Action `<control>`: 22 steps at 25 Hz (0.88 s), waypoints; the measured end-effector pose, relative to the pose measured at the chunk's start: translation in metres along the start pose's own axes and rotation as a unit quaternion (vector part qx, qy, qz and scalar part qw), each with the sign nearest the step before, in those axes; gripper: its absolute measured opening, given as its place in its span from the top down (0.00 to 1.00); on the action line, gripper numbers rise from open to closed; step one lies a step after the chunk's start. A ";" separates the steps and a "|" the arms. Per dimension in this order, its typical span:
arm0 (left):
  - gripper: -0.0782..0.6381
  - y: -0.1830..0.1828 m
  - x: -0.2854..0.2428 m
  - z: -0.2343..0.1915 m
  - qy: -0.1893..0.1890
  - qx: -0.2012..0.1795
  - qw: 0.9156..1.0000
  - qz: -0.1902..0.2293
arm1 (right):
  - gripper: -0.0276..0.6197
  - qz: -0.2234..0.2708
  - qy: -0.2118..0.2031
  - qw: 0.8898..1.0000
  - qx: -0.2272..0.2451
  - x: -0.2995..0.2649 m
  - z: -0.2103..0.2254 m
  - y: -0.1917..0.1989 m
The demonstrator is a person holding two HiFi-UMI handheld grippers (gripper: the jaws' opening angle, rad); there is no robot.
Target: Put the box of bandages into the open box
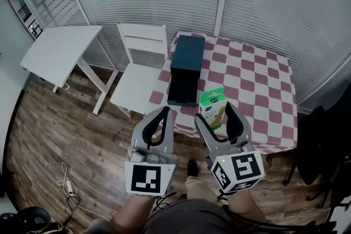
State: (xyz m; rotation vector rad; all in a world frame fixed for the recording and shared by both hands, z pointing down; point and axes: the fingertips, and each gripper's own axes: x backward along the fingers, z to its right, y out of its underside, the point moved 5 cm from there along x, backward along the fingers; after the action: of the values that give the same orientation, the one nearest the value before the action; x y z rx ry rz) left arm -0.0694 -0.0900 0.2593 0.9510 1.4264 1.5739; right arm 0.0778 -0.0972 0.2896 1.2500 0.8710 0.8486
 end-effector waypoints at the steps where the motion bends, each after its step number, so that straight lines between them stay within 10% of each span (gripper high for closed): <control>1: 0.89 0.000 -0.011 -0.004 -0.002 0.000 1.000 0.000 | 0.40 -0.001 -0.003 1.000 -0.001 -0.011 0.006 -0.001; 22: 0.89 -0.022 -0.118 -0.060 -0.066 -0.031 0.997 0.025 | 0.40 0.024 -0.063 0.998 -0.001 -0.144 0.058 -0.042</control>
State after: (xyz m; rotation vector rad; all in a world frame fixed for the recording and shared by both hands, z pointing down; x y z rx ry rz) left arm -0.0755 -0.2205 0.2296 1.0414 1.2639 1.5518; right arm 0.0703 -0.2561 0.2659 1.3125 0.7414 0.7991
